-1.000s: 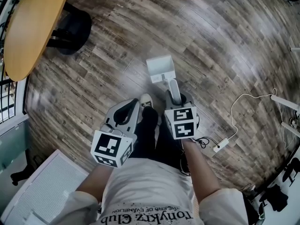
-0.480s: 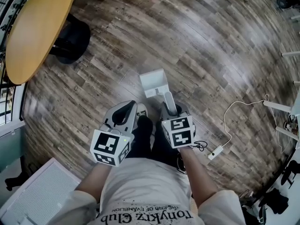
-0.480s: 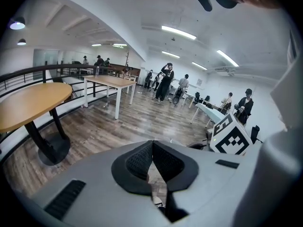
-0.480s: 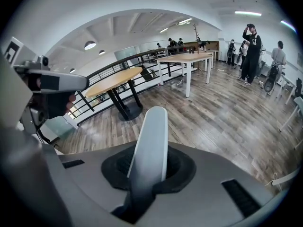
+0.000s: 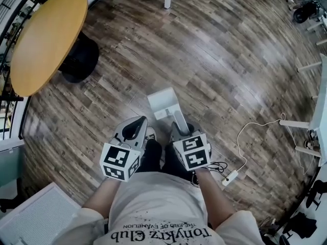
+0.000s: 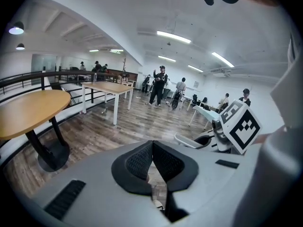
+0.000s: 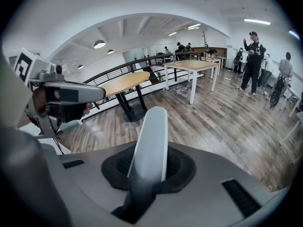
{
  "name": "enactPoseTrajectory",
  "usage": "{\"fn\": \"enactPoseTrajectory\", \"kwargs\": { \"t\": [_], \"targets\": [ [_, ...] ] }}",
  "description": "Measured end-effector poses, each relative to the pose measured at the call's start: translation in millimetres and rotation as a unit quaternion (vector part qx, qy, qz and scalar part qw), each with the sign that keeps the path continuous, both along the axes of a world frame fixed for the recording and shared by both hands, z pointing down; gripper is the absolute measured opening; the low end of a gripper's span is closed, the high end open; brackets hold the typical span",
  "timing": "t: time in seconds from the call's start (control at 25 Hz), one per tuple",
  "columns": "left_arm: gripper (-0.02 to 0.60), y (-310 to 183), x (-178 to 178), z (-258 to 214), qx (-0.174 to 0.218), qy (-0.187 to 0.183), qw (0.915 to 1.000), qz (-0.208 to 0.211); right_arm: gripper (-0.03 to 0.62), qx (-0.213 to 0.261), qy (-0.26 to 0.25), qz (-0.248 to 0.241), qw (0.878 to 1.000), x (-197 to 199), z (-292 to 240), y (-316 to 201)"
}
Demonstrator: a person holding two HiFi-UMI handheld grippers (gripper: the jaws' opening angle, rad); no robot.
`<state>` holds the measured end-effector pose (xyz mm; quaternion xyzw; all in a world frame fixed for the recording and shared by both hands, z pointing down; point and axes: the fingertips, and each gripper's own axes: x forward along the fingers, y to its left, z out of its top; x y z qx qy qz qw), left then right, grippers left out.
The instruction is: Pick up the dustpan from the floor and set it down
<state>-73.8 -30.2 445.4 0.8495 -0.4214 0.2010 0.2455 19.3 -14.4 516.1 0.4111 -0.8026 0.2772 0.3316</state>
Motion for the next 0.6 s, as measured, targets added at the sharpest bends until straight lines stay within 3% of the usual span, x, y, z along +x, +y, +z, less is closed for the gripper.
{"fn": "enactPoseTrajectory", "kwargs": {
  "t": [0.2,0.6],
  "targets": [
    [0.023,5.7,5.1,-16.4,0.012,0.003,0.9998,0.016,0.071,0.013,0.001,-0.012,1.0,1.2,-31.3,3.9],
    [0.023,3.3,4.1,-37.4,0.039,0.001,0.9992,0.005,0.071,0.031,0.002,-0.019,0.999,6.7,-65.3,4.2]
  ]
}}
